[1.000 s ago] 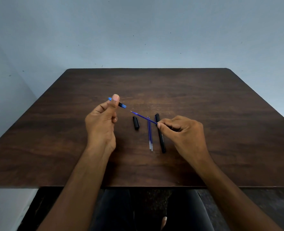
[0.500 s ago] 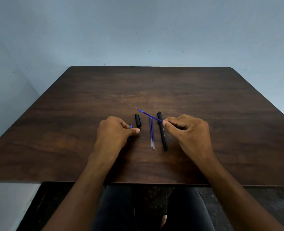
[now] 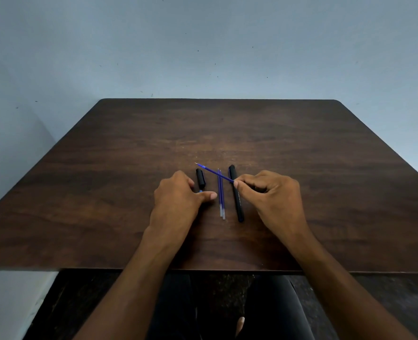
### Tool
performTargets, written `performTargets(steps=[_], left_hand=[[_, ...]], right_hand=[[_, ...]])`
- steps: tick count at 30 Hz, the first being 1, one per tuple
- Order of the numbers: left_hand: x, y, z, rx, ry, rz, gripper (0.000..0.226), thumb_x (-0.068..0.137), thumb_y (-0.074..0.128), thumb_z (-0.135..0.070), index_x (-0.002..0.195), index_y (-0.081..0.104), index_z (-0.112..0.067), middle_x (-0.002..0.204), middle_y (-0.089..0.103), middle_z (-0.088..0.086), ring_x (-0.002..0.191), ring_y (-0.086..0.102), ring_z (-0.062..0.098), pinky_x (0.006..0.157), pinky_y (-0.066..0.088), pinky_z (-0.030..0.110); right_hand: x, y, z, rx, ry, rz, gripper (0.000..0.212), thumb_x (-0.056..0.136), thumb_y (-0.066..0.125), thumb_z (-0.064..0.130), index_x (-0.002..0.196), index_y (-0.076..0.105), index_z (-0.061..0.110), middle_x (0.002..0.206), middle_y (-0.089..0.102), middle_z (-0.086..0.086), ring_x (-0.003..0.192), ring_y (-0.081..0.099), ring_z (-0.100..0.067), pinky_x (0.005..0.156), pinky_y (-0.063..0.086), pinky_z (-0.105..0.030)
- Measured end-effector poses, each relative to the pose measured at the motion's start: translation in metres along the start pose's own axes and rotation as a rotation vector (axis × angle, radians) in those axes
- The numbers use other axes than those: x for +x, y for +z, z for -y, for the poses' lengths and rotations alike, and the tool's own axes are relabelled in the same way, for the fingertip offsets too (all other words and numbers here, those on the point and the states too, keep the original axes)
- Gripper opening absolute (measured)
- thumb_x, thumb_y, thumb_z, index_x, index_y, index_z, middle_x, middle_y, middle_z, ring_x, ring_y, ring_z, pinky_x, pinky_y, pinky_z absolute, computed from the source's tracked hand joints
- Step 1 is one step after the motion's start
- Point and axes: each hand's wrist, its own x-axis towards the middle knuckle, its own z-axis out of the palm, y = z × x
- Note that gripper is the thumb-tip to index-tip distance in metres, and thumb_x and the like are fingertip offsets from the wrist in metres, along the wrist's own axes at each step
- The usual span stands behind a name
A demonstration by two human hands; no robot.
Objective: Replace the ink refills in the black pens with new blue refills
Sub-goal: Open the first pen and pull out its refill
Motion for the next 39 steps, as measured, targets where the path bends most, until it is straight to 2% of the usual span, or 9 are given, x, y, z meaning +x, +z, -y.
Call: performTargets(steps=[4, 7, 9, 11, 14, 20, 26, 34, 39], left_hand=[[-0.008, -0.007, 0.004, -0.180, 0.054, -0.044, 0.040, 0.064, 0.090, -0.048, 0.088, 0.066, -0.027, 0.078, 0.064, -0.011, 0.071, 0.061, 0.006, 0.055, 0.045, 0.021], [-0.018, -0.011, 0.005, -0.517, 0.192, -0.022, 0.017, 0.072, 0.089, -0.028, 0.085, 0.079, -0.027, 0.072, 0.077, -0.011, 0.069, 0.071, -0.001, 0.059, 0.051, 0.009], [-0.024, -0.010, 0.002, -0.785, 0.229, 0.043, 0.015, 0.076, 0.085, -0.015, 0.090, 0.081, -0.021, 0.080, 0.080, -0.013, 0.075, 0.073, -0.005, 0.064, 0.050, 0.005], [-0.026, -0.009, 0.000, -0.947, 0.189, 0.075, 0.016, 0.080, 0.080, -0.010, 0.095, 0.081, -0.015, 0.089, 0.081, -0.011, 0.078, 0.073, -0.005, 0.065, 0.051, 0.006], [-0.024, -0.007, -0.002, -1.095, 0.097, 0.078, 0.015, 0.079, 0.080, -0.013, 0.094, 0.081, -0.011, 0.089, 0.081, -0.003, 0.061, 0.067, -0.006, 0.057, 0.050, 0.008], [-0.019, -0.005, -0.003, -1.107, 0.077, -0.028, 0.012, 0.076, 0.085, -0.021, 0.085, 0.080, -0.015, 0.076, 0.080, -0.002, 0.055, 0.063, -0.007, 0.058, 0.049, 0.009], [-0.018, -0.008, -0.003, -1.137, 0.007, -0.005, 0.012, 0.074, 0.085, -0.025, 0.082, 0.081, -0.018, 0.081, 0.080, -0.001, 0.060, 0.062, -0.005, 0.071, 0.049, 0.029], [-0.015, -0.011, -0.002, -1.206, 0.017, -0.022, 0.020, 0.080, 0.081, -0.019, 0.100, 0.079, -0.014, 0.097, 0.081, 0.002, 0.068, 0.063, 0.001, 0.070, 0.049, 0.026], [-0.012, -0.013, 0.000, -1.218, 0.020, -0.045, 0.024, 0.078, 0.082, -0.020, 0.101, 0.079, -0.013, 0.096, 0.081, 0.004, 0.068, 0.061, 0.003, 0.068, 0.049, 0.024]], right_hand=[[-0.001, 0.002, 0.001, -0.001, -0.014, -0.003, 0.012, 0.087, 0.075, 0.023, 0.098, 0.081, 0.023, 0.074, 0.073, 0.009, 0.070, 0.068, -0.006, 0.065, 0.054, -0.018], [0.000, 0.003, 0.002, 0.012, -0.027, -0.011, 0.012, 0.087, 0.076, 0.023, 0.097, 0.081, 0.024, 0.073, 0.073, 0.010, 0.069, 0.068, -0.006, 0.064, 0.054, -0.016], [0.001, 0.004, 0.003, 0.024, -0.031, -0.013, 0.011, 0.087, 0.076, 0.022, 0.097, 0.081, 0.024, 0.073, 0.073, 0.010, 0.069, 0.068, -0.006, 0.065, 0.052, -0.015], [0.002, 0.005, 0.004, 0.037, -0.021, 0.007, 0.013, 0.087, 0.076, 0.022, 0.100, 0.080, 0.022, 0.077, 0.074, 0.011, 0.073, 0.069, -0.004, 0.068, 0.053, -0.014], [0.004, 0.005, 0.007, 0.060, -0.009, 0.062, 0.018, 0.087, 0.076, 0.024, 0.104, 0.079, 0.019, 0.083, 0.074, 0.013, 0.082, 0.069, -0.001, 0.073, 0.052, -0.011], [0.003, -0.002, 0.005, 0.064, 0.012, 0.227, 0.028, 0.092, 0.070, 0.016, 0.120, 0.073, 0.016, 0.100, 0.074, 0.009, 0.094, 0.067, 0.002, 0.083, 0.050, -0.010], [0.002, -0.005, 0.002, 0.084, 0.041, 0.246, 0.031, 0.091, 0.071, 0.009, 0.121, 0.072, 0.014, 0.101, 0.074, 0.008, 0.094, 0.067, 0.002, 0.084, 0.048, -0.008], [0.004, -0.006, 0.007, 0.113, 0.068, 0.247, 0.030, 0.089, 0.074, 0.012, 0.118, 0.074, 0.017, 0.106, 0.076, 0.008, 0.093, 0.070, 0.000, 0.086, 0.060, -0.028], [0.004, -0.006, 0.008, 0.097, 0.032, 0.254, 0.030, 0.090, 0.072, 0.011, 0.119, 0.073, 0.017, 0.106, 0.075, 0.008, 0.096, 0.069, -0.001, 0.089, 0.059, -0.029]])
